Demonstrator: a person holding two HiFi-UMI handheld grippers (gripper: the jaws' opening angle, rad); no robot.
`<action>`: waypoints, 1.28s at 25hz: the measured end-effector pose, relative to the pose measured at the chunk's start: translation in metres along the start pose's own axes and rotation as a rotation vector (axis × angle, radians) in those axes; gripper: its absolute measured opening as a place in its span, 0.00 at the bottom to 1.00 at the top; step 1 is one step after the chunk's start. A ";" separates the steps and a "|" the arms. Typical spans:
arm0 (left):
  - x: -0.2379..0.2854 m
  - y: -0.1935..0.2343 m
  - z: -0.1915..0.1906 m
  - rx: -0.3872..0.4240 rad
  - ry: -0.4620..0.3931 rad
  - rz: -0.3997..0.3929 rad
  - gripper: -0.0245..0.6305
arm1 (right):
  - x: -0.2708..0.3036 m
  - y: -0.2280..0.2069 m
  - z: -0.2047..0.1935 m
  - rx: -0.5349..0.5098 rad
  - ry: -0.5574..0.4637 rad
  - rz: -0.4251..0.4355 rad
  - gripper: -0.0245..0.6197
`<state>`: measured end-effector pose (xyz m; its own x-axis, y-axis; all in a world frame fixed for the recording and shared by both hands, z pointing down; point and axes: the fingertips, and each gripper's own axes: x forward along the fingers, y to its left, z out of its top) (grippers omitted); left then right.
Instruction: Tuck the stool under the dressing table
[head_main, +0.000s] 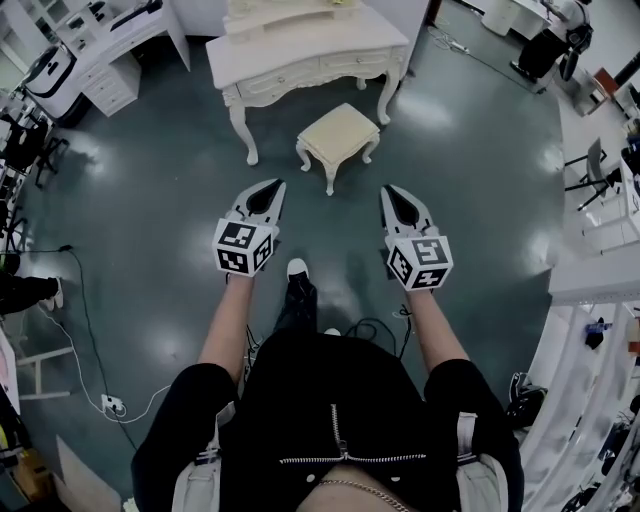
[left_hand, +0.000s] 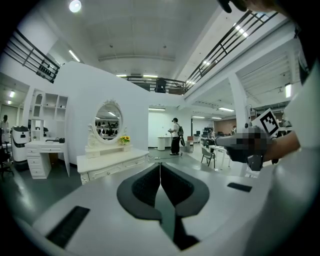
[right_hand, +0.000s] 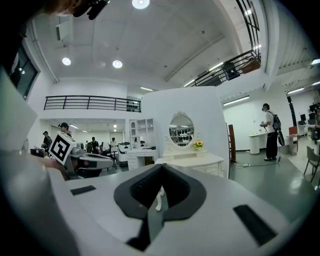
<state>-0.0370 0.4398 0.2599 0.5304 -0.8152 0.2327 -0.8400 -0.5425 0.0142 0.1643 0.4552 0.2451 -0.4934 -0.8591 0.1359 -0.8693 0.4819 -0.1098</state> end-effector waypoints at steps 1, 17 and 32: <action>0.007 0.007 0.002 -0.002 -0.001 -0.002 0.07 | 0.009 -0.003 0.000 0.001 0.004 0.000 0.05; 0.166 0.177 0.038 -0.008 -0.001 -0.110 0.07 | 0.228 -0.047 0.037 -0.032 0.028 -0.080 0.05; 0.293 0.262 0.040 -0.028 0.026 -0.157 0.07 | 0.360 -0.114 0.029 0.021 0.060 -0.125 0.05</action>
<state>-0.0975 0.0506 0.2925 0.6523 -0.7153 0.2506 -0.7503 -0.6564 0.0794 0.0864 0.0862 0.2778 -0.3830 -0.8999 0.2088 -0.9235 0.3677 -0.1092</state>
